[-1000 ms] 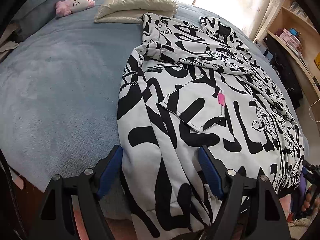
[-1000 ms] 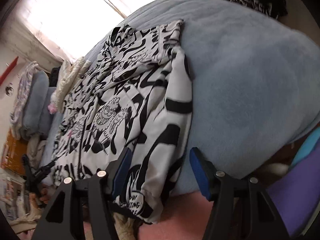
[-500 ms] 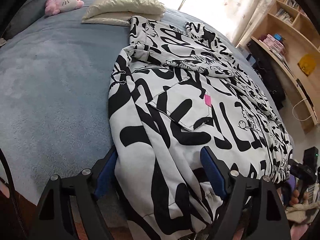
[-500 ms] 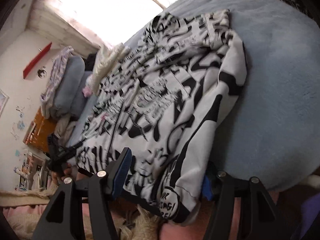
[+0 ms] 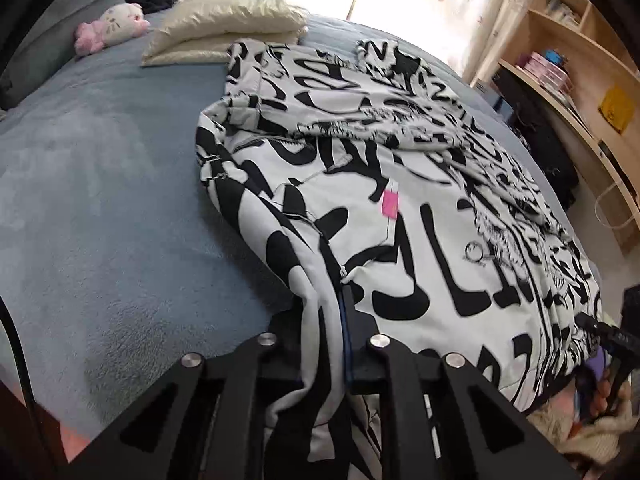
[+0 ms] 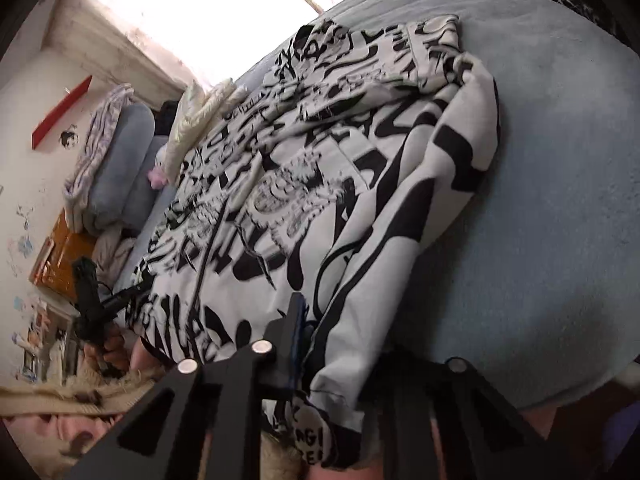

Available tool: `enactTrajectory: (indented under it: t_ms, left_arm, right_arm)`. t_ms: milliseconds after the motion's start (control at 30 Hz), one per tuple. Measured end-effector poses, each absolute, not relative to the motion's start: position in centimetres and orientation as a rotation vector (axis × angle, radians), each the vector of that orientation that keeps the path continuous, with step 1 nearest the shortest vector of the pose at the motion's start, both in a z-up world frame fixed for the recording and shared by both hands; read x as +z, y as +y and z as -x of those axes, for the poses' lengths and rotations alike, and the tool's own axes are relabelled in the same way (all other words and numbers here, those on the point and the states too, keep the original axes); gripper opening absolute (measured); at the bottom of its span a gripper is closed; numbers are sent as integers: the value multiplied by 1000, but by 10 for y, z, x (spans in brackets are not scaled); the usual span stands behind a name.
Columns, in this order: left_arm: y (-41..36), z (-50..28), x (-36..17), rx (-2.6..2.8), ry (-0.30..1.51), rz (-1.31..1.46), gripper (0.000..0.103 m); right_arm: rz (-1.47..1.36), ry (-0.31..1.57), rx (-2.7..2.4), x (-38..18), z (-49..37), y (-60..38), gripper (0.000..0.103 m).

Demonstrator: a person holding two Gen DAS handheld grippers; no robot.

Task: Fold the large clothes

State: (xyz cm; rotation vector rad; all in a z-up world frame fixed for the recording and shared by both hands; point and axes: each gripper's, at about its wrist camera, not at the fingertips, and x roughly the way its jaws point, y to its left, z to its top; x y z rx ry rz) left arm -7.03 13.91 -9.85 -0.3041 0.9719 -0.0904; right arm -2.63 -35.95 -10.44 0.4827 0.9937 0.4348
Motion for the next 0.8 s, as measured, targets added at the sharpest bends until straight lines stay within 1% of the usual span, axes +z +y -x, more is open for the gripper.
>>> enactTrajectory:
  t_ms: [67,233,500,633,800]
  left_arm:
    - [140,75,-88,-67,960,324,8]
    - [139,94,-57,-59,920,336,6]
    - [161,133,-9,-90,912,421,6]
    - [173,128,6,-115,911,484,6]
    - [185,86,19,-136,891,543,6]
  right_arm:
    - [-451,956,419,-89,32,-357,13]
    - [-485,843,439,-49,47,-366,11]
    - [-446,789,487,-10,76,-362,11]
    - [-510,764,502,2,83,-374,11]
    - [-622,747,500,11,53,-381,11]
